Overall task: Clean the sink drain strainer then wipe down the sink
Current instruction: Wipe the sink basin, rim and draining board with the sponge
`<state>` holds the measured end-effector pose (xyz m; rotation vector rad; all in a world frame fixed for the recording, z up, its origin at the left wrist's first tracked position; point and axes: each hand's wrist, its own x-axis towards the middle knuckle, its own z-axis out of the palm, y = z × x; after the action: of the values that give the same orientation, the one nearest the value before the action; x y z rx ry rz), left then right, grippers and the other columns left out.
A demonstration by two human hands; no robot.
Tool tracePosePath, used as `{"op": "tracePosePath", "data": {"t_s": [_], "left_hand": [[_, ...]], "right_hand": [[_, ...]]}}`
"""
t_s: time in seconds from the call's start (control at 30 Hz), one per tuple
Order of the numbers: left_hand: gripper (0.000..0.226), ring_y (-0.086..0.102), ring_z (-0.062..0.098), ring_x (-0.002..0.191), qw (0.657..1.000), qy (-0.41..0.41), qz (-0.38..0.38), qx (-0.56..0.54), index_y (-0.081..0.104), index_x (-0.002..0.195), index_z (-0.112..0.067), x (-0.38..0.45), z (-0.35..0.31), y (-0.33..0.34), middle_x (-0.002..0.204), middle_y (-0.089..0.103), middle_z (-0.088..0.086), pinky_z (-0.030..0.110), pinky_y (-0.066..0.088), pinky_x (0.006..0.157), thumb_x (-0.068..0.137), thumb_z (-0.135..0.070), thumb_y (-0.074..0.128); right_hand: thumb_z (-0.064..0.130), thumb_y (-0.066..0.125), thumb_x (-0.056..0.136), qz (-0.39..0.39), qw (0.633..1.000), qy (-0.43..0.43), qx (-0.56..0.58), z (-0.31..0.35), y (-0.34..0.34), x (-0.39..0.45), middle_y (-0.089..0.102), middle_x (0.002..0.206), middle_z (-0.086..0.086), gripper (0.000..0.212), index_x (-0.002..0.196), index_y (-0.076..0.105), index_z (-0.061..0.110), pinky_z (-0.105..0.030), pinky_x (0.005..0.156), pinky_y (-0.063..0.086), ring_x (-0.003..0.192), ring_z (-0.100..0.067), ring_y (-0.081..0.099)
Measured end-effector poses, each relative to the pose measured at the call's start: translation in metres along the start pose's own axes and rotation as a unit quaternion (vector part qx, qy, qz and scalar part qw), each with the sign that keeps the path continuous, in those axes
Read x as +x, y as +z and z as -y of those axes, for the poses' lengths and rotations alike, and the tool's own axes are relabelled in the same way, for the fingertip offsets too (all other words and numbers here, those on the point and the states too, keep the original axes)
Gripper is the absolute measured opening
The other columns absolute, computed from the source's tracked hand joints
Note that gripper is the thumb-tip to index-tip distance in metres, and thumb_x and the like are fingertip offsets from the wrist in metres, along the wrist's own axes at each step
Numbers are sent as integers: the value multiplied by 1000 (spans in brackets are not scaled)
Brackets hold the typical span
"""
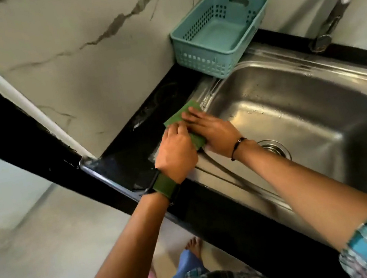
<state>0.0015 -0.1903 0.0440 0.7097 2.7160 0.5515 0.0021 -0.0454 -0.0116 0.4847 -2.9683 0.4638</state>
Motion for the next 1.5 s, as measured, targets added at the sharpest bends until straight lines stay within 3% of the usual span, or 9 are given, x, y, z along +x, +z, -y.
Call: {"op": "tracePosePath", "data": {"t_s": [0.13, 0.3, 0.53, 0.73, 0.93, 1.03, 1.2, 1.3, 1.5], "left_hand": [[68, 12, 32, 142, 994, 23, 68, 81, 9, 143, 2, 1, 12, -1, 152, 16, 22, 31, 9, 116, 89, -16, 47], [68, 5, 34, 144, 987, 42, 97, 123, 9, 143, 4, 3, 17, 1, 153, 7, 25, 35, 7, 119, 91, -21, 46], [64, 3, 34, 144, 987, 46, 92, 124, 11, 145, 1, 7, 12, 12, 153, 10, 24, 38, 11, 119, 90, -15, 40], [72, 1, 32, 144, 991, 28, 78, 104, 5, 145, 1, 16, 10, 7, 155, 4, 21, 34, 6, 119, 88, -15, 47], [74, 1, 27, 145, 990, 57, 82, 103, 4, 145, -2, 25, 6, 2, 156, 2, 17, 30, 6, 116, 87, -8, 48], [76, 2, 25, 145, 988, 68, 87, 108, 5, 145, -4, 32, 9, 1, 157, 3, 14, 30, 9, 117, 86, -9, 52], [74, 5, 26, 145, 979, 85, 107, 152, 9, 145, 1, 43, 10, 2, 156, 7, 17, 32, 8, 119, 86, -14, 52], [73, 7, 30, 144, 970, 96, 111, 195, 8, 143, 4, 47, 6, 5, 154, 9, 21, 34, 11, 118, 86, -13, 51], [74, -2, 31, 144, 964, 122, 145, 188, 6, 144, 4, 55, -6, 11, 155, 2, 22, 36, 7, 118, 87, -12, 51]], "right_hand": [[-7, 44, 84, -15, 982, 187, 32, -14, -2, 22, 22, 156, -3, 67, 144, 31, 20, -26, 118, 19, 146, -18, 13], [-2, 41, 86, -36, 930, 350, 107, 16, -5, 42, 18, 157, -6, 65, 146, 27, 18, -34, 116, 24, 144, -26, 20], [0, 41, 92, 12, 918, 348, 190, 72, -5, -3, 35, 146, -22, 53, 143, 29, 3, -41, 109, 30, 134, -37, 35], [6, 42, 92, -34, 858, 448, 248, 15, -1, 56, 4, 157, -17, 61, 147, 17, 5, -36, 118, 19, 143, -33, 16], [11, 40, 95, -91, 802, 485, 336, -43, -8, 74, 0, 158, -16, 64, 149, 4, 10, -37, 117, 22, 142, -34, 22], [12, 42, 95, -58, 811, 476, 336, -36, -3, 61, 13, 157, -15, 66, 149, 4, 10, -34, 113, 28, 137, -34, 31], [-2, 46, 90, 16, 812, 384, 439, 13, 7, -11, 59, 112, -15, 31, 120, 53, -5, -19, 76, 45, 91, -18, 55], [7, 51, 91, 142, 824, 354, 419, 21, -3, -47, 58, 77, -5, 14, 82, 61, 8, -20, 64, 37, 71, -13, 48], [-2, 51, 89, 311, 770, 365, 421, -10, -49, -137, 60, 74, 0, 15, 82, 59, 9, -5, 51, 36, 67, -9, 49]]}}
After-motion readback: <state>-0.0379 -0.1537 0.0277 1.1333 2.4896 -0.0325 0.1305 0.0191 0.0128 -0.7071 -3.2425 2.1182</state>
